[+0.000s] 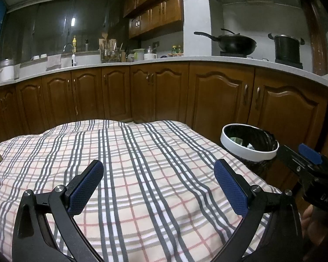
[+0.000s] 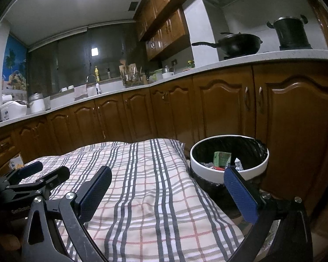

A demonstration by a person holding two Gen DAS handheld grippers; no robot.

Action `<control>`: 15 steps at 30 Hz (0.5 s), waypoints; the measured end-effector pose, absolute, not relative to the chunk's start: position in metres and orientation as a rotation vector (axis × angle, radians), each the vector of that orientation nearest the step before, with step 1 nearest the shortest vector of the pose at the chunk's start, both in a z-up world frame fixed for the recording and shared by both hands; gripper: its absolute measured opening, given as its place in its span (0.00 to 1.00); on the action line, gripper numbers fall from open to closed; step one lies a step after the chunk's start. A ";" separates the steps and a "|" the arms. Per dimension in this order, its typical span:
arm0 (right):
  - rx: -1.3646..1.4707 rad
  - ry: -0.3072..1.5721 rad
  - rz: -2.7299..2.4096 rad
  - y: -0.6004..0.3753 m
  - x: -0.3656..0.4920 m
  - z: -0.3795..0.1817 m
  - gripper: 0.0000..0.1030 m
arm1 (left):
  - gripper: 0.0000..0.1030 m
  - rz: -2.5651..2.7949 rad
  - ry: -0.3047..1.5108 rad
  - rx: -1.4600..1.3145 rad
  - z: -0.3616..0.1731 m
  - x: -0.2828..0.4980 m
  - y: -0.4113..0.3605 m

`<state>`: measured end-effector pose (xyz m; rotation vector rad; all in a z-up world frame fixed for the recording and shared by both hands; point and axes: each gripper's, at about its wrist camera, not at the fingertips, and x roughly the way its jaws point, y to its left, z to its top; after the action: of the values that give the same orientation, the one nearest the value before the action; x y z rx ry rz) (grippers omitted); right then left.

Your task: Collect trash

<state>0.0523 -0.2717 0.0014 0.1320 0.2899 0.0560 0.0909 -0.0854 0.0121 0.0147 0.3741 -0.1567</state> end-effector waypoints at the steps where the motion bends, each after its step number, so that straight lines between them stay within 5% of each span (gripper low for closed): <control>1: 0.132 0.290 0.054 -0.272 0.053 0.002 1.00 | 1.00 -0.156 0.375 0.016 0.012 0.091 -0.086; 15: 0.129 0.289 0.061 -0.269 0.051 0.006 1.00 | 1.00 -0.161 0.371 0.019 0.015 0.090 -0.085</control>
<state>0.0507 -0.2691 0.0056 0.1290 0.2895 0.0608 0.0904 -0.0852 0.0147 0.0187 0.3709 -0.1609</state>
